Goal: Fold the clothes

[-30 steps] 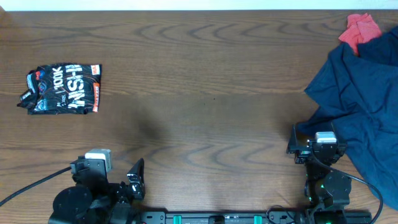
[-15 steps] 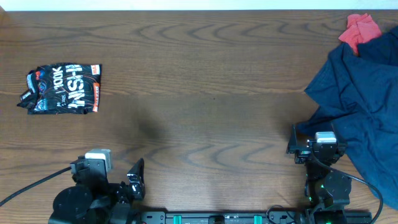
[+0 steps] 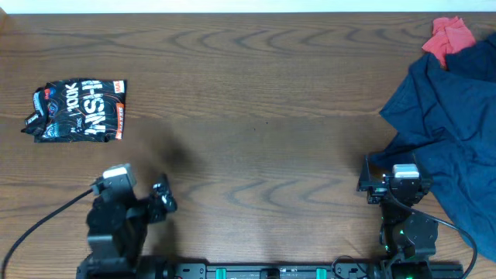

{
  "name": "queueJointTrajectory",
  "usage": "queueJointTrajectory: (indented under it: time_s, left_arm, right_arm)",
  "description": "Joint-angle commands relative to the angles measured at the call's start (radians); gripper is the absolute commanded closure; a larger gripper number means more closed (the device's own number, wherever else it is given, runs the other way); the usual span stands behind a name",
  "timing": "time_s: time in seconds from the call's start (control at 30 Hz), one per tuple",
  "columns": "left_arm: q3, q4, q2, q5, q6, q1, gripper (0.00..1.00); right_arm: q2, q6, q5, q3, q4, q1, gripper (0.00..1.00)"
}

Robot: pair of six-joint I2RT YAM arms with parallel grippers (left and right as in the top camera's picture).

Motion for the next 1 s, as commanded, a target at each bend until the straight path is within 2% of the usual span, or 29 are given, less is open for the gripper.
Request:
queueJointTrajectory:
  time_s: [0.0, 0.2, 0.4, 0.53, 0.97]
  left_arm:
    - [-0.148, 0.148, -0.076, -0.008, 0.014, 0.010, 0.02]
    - [-0.393, 0.491, -0.237, 0.011, 0.014, 0.010, 0.02]
    - [-0.515, 0.748, -0.266, 0.011, 0.016, 0.010, 0.02]
    - [-0.516, 0.634, -0.266, 0.018, 0.013, 0.004, 0.02]
    - [-0.516, 0.626, -0.266, 0.015, 0.013, 0.002, 0.02]
  right_arm:
    - [-0.002, -0.011, -0.004, 0.002, -0.008, -0.002, 0.01]
    - [-0.002, -0.011, -0.004, 0.002, -0.008, -0.002, 0.01]
    - [-0.002, -0.011, -0.004, 0.002, -0.008, -0.002, 0.01]
    - [-0.002, -0.011, -0.004, 0.002, -0.008, -0.002, 0.01]
    - [-0.002, -0.011, -0.004, 0.002, -0.008, -0.002, 0.01]
